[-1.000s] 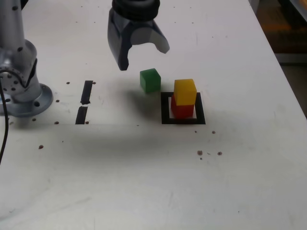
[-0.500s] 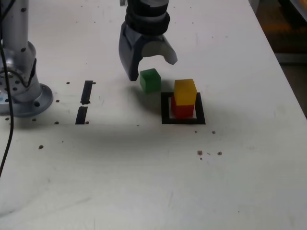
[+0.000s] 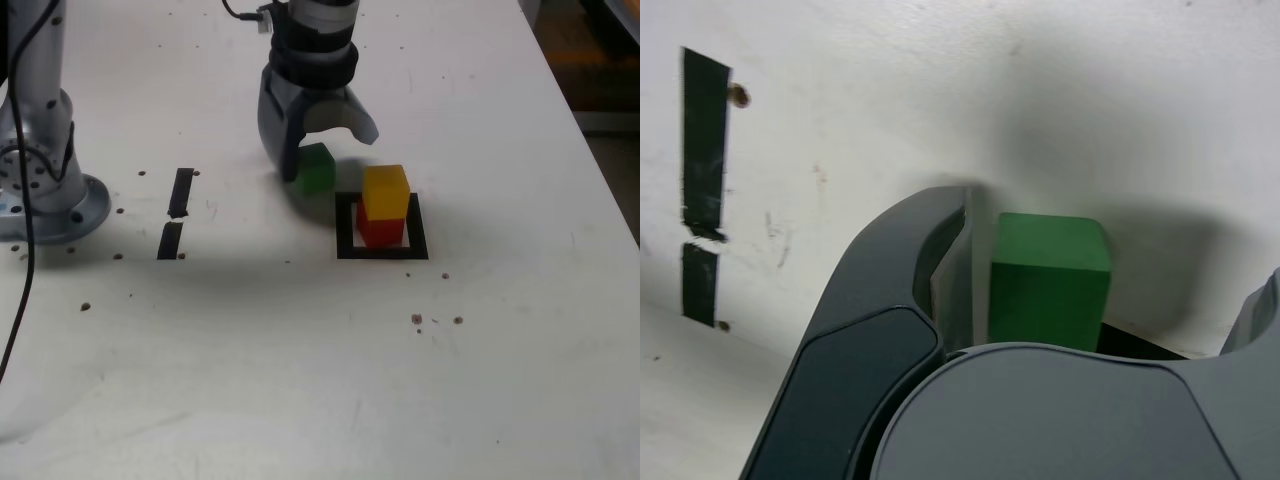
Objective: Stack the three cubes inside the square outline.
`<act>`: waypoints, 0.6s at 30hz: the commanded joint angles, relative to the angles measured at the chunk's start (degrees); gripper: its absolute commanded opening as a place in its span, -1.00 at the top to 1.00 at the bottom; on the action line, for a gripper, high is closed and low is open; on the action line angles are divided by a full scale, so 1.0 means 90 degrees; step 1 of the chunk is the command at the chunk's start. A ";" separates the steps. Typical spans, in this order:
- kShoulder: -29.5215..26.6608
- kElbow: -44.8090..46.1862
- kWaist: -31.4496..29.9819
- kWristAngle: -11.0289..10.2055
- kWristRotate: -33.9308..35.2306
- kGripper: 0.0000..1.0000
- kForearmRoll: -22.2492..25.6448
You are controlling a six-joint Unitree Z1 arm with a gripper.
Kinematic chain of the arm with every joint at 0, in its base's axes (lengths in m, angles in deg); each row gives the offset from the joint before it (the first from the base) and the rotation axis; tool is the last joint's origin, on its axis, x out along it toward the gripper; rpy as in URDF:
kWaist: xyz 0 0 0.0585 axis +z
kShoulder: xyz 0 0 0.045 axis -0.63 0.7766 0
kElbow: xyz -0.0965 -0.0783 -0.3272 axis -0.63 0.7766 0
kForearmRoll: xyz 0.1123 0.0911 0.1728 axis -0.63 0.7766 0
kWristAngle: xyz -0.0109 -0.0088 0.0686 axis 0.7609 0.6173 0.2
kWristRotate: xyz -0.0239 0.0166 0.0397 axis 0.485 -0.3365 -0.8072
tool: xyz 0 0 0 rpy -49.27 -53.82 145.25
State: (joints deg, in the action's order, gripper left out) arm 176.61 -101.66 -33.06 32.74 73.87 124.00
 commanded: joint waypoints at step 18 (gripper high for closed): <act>0.0085 0.0402 0.0242 0.0460 -0.0281 -0.43 -0.0151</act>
State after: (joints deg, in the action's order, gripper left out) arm 177.05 -98.23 -30.95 36.69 71.41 122.59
